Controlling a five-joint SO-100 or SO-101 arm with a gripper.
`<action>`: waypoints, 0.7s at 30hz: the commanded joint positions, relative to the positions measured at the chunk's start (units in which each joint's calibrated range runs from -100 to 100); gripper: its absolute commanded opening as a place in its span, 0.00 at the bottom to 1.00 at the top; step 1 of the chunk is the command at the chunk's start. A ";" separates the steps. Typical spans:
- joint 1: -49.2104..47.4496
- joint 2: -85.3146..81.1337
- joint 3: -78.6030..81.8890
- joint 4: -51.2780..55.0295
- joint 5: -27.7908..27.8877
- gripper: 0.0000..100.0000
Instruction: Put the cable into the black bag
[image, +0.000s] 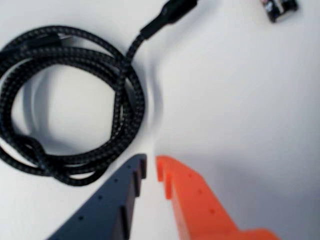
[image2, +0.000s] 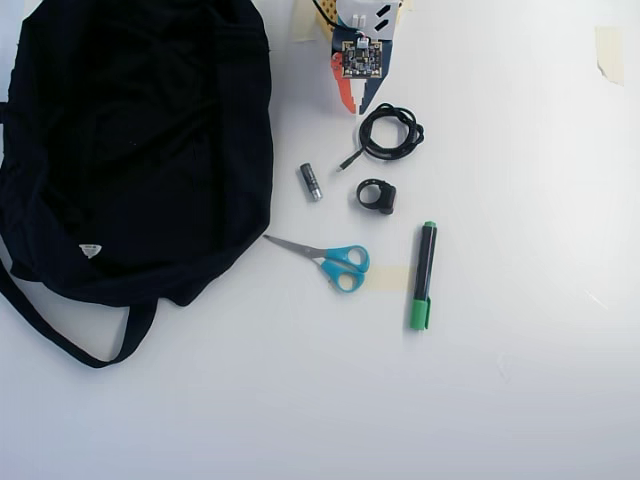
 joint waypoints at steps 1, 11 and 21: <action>-0.20 -0.75 1.80 0.60 0.10 0.02; -0.20 -0.75 1.80 0.60 0.10 0.02; -0.28 -0.66 1.80 0.60 0.05 0.02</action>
